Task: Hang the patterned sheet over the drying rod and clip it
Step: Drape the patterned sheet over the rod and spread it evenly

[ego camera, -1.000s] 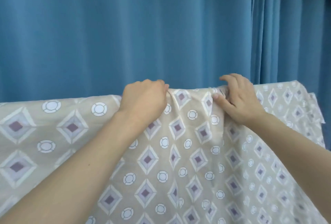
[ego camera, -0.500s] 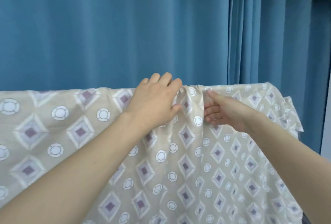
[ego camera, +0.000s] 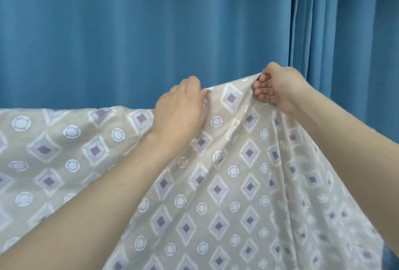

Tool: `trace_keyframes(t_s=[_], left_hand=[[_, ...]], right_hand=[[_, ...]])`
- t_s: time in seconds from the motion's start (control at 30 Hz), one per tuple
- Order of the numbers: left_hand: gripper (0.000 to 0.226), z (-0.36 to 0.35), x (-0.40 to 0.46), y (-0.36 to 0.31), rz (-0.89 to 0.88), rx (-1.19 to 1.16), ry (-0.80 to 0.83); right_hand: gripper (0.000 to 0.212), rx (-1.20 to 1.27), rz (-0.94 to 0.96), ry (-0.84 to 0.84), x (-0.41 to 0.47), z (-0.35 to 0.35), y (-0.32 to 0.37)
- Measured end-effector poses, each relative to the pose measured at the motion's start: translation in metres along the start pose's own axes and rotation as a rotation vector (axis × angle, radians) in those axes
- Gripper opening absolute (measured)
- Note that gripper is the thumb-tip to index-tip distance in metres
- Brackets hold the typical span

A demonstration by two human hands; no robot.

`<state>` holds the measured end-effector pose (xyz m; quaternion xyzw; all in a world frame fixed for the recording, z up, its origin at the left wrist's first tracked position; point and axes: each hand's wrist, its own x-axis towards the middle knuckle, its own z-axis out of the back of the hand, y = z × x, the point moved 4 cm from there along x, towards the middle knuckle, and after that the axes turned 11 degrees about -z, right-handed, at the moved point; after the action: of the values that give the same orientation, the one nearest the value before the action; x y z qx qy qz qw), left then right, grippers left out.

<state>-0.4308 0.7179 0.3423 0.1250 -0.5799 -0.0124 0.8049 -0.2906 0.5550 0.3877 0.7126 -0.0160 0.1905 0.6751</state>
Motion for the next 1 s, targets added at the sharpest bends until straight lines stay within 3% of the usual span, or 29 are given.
trace_keyframes(t_s=[0.1,0.2,0.33,0.4,0.47,0.53,0.63,0.7,0.8,0.9,1.0], left_hand=[[0.022,-0.008,0.021,-0.007,0.073,-0.004,0.075],[0.024,-0.022,0.029,-0.003,0.098,-0.009,0.173],[0.054,-0.035,0.01,0.008,0.162,0.128,0.427],[0.063,-0.035,0.005,0.01,0.17,0.195,0.459],[0.066,-0.033,0.009,0.012,0.187,0.212,0.448],[0.068,-0.033,0.015,0.019,0.23,0.192,0.543],[0.048,-0.032,0.025,0.029,0.325,0.175,0.71],[0.029,-0.031,0.036,0.017,0.261,0.21,0.606],[0.028,-0.043,0.05,-0.041,0.085,0.023,0.433],[0.029,-0.073,0.05,-0.096,-0.104,-0.105,0.504],[0.032,-0.097,0.05,-0.118,-0.178,-0.089,0.52]], right_hand=[[0.026,-0.038,0.119,-0.066,0.022,-0.009,0.037],[0.029,-0.246,0.266,-0.063,0.039,-0.02,0.043],[0.034,-0.938,0.08,0.176,0.04,-0.029,-0.006],[0.041,-1.21,-0.01,0.282,0.033,-0.027,-0.032],[0.049,-1.2,0.053,0.268,0.031,-0.027,-0.041],[0.055,-1.141,0.17,0.228,0.03,-0.025,-0.043],[0.052,-0.81,0.321,0.228,0.026,-0.011,-0.04],[0.043,-0.707,0.546,0.12,0.026,0.01,-0.038],[0.037,-0.882,0.826,-0.175,0.033,0.048,-0.05],[0.044,-1.035,0.713,-0.334,0.051,0.098,-0.074],[0.041,-0.963,0.589,-0.399,0.058,0.144,-0.094]])
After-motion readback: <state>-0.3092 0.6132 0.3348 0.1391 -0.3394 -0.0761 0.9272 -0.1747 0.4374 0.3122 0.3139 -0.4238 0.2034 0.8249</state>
